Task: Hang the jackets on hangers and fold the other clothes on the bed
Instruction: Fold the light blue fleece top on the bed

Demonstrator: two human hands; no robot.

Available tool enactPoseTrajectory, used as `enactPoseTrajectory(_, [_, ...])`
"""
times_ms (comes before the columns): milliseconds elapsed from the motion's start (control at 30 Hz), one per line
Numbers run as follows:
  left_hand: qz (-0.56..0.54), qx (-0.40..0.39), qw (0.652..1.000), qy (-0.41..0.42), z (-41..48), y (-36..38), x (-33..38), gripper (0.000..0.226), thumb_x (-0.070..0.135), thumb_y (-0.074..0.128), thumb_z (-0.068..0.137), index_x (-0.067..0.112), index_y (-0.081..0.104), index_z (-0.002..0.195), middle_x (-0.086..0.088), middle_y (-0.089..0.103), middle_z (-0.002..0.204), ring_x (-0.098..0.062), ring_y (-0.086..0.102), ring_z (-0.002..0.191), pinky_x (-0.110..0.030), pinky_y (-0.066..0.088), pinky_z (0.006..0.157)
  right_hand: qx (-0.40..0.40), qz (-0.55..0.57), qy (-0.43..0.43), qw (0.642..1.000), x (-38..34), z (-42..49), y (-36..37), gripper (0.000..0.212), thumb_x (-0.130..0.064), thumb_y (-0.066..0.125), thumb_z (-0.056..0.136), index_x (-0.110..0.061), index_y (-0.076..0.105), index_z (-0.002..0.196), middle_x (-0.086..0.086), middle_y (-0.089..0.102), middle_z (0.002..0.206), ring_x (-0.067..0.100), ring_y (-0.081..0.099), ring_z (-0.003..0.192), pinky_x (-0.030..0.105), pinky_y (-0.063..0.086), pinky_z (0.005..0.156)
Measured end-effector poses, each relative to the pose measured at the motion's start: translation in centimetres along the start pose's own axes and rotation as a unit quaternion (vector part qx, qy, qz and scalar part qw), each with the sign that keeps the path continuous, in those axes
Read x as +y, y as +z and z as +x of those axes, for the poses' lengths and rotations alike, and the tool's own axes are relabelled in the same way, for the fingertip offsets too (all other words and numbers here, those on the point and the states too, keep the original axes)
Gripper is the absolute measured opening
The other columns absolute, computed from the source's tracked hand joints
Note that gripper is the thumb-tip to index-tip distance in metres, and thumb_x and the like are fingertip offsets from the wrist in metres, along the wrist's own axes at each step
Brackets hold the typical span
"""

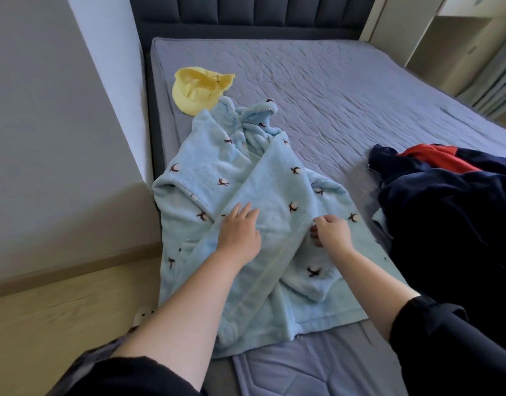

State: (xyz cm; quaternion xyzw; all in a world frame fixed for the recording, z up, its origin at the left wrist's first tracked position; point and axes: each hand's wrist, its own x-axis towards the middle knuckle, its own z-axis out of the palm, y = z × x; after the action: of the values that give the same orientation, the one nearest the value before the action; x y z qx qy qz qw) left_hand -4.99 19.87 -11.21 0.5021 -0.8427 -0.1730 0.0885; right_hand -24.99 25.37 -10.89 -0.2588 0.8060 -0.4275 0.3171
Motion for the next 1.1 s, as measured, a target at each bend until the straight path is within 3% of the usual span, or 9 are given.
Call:
enactPoseTrajectory(67, [0.005,-0.03,1.0,0.006,1.0,1.2,0.9,0.055,0.026,0.037,0.099,0.017,0.021,0.15,-0.001,0.009,0.161,-0.022,0.003,0.147,-0.04,0.014,0.118,0.017,-0.033,-0.029,0.999,-0.1,1.6,-0.5,0.021,-0.011,0.044,0.085,-0.007,0.052,0.065,0.0,0.05,0.058,0.021,0.044,0.057,0.021,0.037,0.048])
enactPoseTrajectory(167, [0.014,-0.05,0.999,-0.013,2.4,2.8,1.2,0.056,0.035,0.033,0.101,0.022,0.014,0.152,-0.001,-0.004,0.161,-0.025,-0.003,0.147,-0.045,0.01,0.118,0.005,-0.038,-0.016,0.999,0.3,4.3,-0.6,0.03,-0.011,0.043,0.087,0.018,0.05,0.082,0.008,0.045,0.071,0.019,0.038,0.068,0.027,0.029,0.062])
enactPoseTrajectory(367, [0.029,-0.015,0.999,-0.042,6.2,4.8,0.2,0.059,0.047,0.021,0.1,0.029,0.0,0.153,-0.001,-0.011,0.161,-0.022,-0.012,0.147,-0.047,-0.002,0.116,-0.075,0.192,0.138,0.969,-1.6,8.2,1.0,0.021,-0.023,0.043,0.095,-0.012,0.056,0.083,0.003,0.052,0.067,0.015,0.045,0.053,0.024,0.039,0.051])
enactPoseTrajectory(567, [0.053,0.015,0.998,-0.037,6.6,8.0,-1.1,0.063,0.052,0.021,0.095,0.033,0.001,0.152,0.001,-0.009,0.161,-0.02,-0.013,0.146,-0.049,-0.01,0.114,-0.092,0.186,0.179,0.962,-3.6,11.9,3.4,0.029,-0.023,0.048,0.093,-0.019,0.049,0.064,-0.003,0.049,0.053,0.011,0.047,0.036,0.015,0.037,0.04])
enactPoseTrajectory(700, [0.041,0.037,0.998,-0.029,7.0,8.8,-1.6,0.064,0.052,0.023,0.093,0.034,0.004,0.152,0.001,-0.006,0.161,-0.018,-0.011,0.146,-0.046,-0.016,0.112,-0.149,0.187,0.208,0.948,-6.2,13.9,3.6,0.015,-0.02,0.054,0.093,-0.013,0.061,0.082,0.007,0.064,0.073,0.022,0.062,0.062,0.027,0.053,0.057])
enactPoseTrajectory(833, [0.024,0.029,0.999,-0.036,7.2,8.9,-1.7,0.064,0.052,0.02,0.092,0.036,0.0,0.152,0.003,-0.009,0.161,-0.015,-0.014,0.145,-0.044,-0.018,0.112,-0.025,0.296,0.151,0.943,-9.5,17.0,2.0,0.027,-0.011,0.044,0.097,-0.003,0.057,0.12,0.014,0.063,0.113,0.028,0.063,0.101,0.043,0.053,0.084])
enactPoseTrajectory(933, [0.015,0.027,0.999,-0.037,7.4,8.7,-1.8,0.063,0.05,0.024,0.095,0.035,0.0,0.152,0.002,-0.01,0.161,-0.016,-0.014,0.146,-0.045,-0.017,0.112,0.006,0.383,0.145,0.912,-9.4,16.8,2.4,0.019,-0.015,0.043,0.096,-0.005,0.056,0.104,0.014,0.062,0.099,0.029,0.062,0.089,0.039,0.053,0.08])
enactPoseTrajectory(1000, [0.007,0.025,0.999,-0.031,7.2,8.7,-1.8,0.063,0.05,0.024,0.095,0.035,0.0,0.152,0.002,-0.012,0.16,-0.016,-0.016,0.145,-0.045,-0.018,0.112,-0.023,0.426,0.158,0.891,-8.0,16.3,3.3,0.022,-0.02,0.04,0.097,-0.006,0.053,0.088,0.016,0.062,0.1,0.031,0.059,0.103,0.036,0.049,0.084])
enactPoseTrajectory(1100, [0.007,0.017,0.999,-0.034,7.3,8.5,-1.8,0.063,0.05,0.022,0.096,0.035,-0.002,0.152,0.002,-0.014,0.16,-0.016,-0.018,0.145,-0.044,-0.02,0.111,-0.023,0.394,0.135,0.909,-7.0,15.7,3.5,0.021,-0.016,0.039,0.098,-0.006,0.055,0.089,0.015,0.06,0.098,0.031,0.056,0.112,0.034,0.046,0.087])
